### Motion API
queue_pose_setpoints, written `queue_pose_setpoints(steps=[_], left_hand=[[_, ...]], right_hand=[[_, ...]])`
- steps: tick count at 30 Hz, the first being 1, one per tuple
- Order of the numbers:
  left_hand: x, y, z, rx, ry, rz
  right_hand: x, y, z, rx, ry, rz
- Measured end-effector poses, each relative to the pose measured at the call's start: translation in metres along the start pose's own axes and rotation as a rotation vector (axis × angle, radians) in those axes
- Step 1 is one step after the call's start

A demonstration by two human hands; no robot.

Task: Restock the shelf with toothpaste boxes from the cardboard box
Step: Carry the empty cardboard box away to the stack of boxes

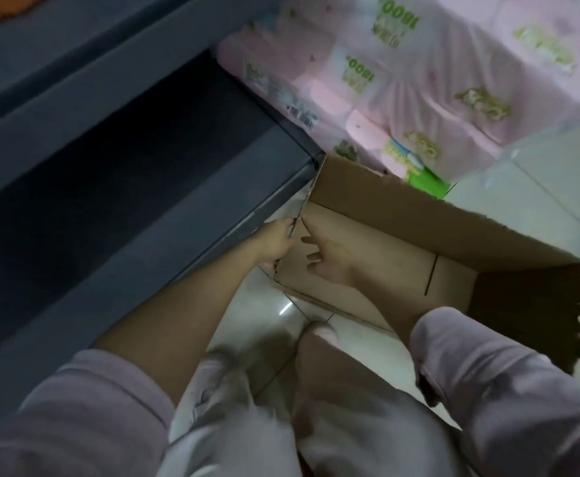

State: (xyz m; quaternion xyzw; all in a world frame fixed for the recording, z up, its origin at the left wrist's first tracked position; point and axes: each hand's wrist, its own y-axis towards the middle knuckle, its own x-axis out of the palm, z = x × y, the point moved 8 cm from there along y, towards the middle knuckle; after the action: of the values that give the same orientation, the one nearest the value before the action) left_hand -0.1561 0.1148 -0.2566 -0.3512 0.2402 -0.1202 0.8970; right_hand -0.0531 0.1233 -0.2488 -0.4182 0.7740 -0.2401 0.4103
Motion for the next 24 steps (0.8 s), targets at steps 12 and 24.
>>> queue_pose_setpoints(steps=[12,24], left_hand=[[-0.005,-0.045,0.096,0.164,0.125,0.053],[0.005,-0.148,0.281,0.243,0.234,-0.003]], right_hand=[[-0.022,-0.071,-0.007,-0.042,0.460,0.034],[-0.139,-0.230,-0.030,-0.028,0.496,0.314]])
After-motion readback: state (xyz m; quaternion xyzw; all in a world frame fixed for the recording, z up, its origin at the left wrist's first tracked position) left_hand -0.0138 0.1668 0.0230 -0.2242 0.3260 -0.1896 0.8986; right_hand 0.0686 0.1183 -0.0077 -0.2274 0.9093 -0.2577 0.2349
